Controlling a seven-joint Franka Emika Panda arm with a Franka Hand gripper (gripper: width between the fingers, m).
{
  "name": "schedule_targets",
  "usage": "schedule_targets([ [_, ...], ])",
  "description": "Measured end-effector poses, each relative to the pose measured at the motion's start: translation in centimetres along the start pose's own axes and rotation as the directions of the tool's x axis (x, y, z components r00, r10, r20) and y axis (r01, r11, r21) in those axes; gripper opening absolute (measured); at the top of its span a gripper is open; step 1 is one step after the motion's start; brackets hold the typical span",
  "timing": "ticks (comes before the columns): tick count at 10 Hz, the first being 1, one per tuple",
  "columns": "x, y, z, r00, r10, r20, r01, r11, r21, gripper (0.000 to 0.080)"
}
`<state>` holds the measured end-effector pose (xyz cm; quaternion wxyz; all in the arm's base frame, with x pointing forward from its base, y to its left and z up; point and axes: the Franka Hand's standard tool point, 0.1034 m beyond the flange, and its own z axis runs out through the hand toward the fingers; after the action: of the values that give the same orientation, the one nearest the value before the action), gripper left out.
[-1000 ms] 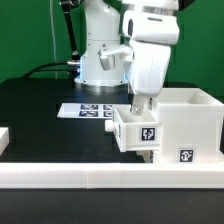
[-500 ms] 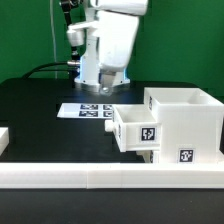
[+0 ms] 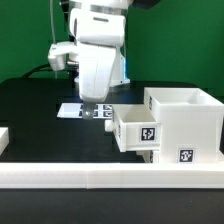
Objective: Assemble drawer
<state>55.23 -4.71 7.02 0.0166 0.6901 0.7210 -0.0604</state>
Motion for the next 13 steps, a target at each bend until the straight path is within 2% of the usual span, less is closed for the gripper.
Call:
schedule_targets([
  [3,2.9,-0.7,0.8,1.0,0.021,-0.006,-0.021,1.0,0.019,0.0648],
  [8,6.9,1.1,-0.5,0.999,0.042,-0.023,-0.043,0.999,-0.01,0.0648],
  [13,6.8,1.3,-0.9,0.995,0.098,-0.012,-0.098,0.995,0.008,0.0648],
])
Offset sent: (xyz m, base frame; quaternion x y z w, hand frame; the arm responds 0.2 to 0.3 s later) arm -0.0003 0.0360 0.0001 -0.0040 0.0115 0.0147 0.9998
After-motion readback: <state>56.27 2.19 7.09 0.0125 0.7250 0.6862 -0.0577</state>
